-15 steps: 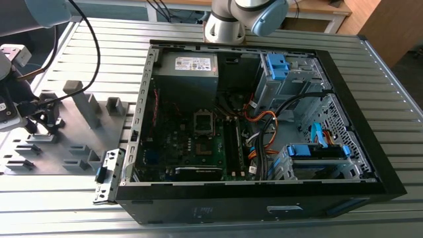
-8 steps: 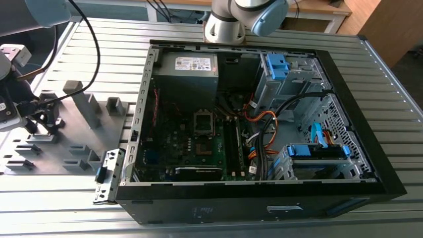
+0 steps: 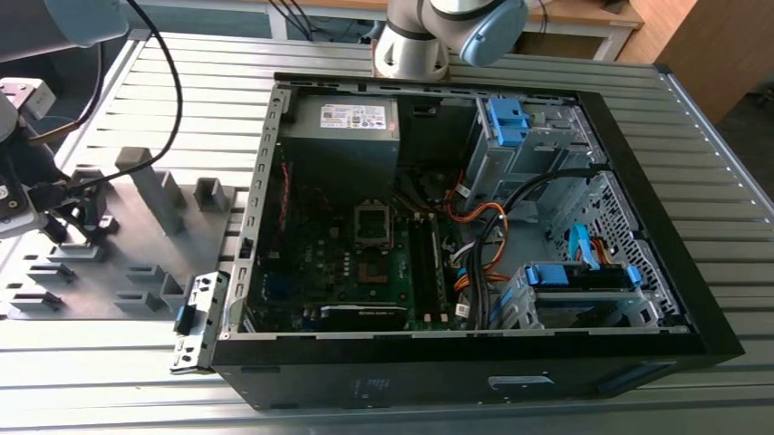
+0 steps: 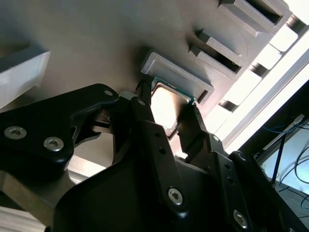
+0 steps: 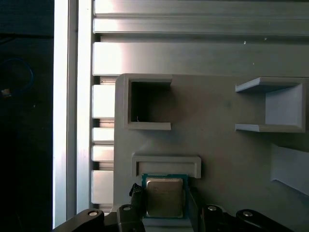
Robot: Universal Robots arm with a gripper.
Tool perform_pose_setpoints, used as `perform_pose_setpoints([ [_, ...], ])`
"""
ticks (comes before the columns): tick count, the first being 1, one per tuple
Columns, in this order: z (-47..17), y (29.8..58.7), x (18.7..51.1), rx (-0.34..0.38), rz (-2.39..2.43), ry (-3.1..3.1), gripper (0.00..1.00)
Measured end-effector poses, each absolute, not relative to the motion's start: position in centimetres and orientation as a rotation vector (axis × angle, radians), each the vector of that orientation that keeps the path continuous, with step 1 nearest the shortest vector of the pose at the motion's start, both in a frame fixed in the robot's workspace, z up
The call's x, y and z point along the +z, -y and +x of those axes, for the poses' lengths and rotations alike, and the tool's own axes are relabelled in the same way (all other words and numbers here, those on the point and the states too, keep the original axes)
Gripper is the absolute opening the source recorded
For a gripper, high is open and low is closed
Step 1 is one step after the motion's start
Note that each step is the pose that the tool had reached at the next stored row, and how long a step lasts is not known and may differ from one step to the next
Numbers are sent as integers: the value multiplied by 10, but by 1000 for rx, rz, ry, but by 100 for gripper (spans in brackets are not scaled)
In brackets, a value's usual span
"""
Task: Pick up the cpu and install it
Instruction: 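Pick up the cpu and move it towards the insertion slot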
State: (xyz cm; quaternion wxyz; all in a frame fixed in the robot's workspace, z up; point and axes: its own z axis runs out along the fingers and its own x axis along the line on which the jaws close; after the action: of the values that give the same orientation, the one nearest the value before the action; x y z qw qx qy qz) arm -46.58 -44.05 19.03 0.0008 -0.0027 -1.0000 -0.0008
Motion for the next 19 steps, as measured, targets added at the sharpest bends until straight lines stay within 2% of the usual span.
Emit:
perform_pose_setpoints([
  [10,-466,440,192,-3,-8,3140,47],
  [12,-466,440,192,-2,-8,3140,45],
  [13,-466,440,192,-2,-8,3140,38],
  [19,-466,440,193,-3,-8,3140,38],
])
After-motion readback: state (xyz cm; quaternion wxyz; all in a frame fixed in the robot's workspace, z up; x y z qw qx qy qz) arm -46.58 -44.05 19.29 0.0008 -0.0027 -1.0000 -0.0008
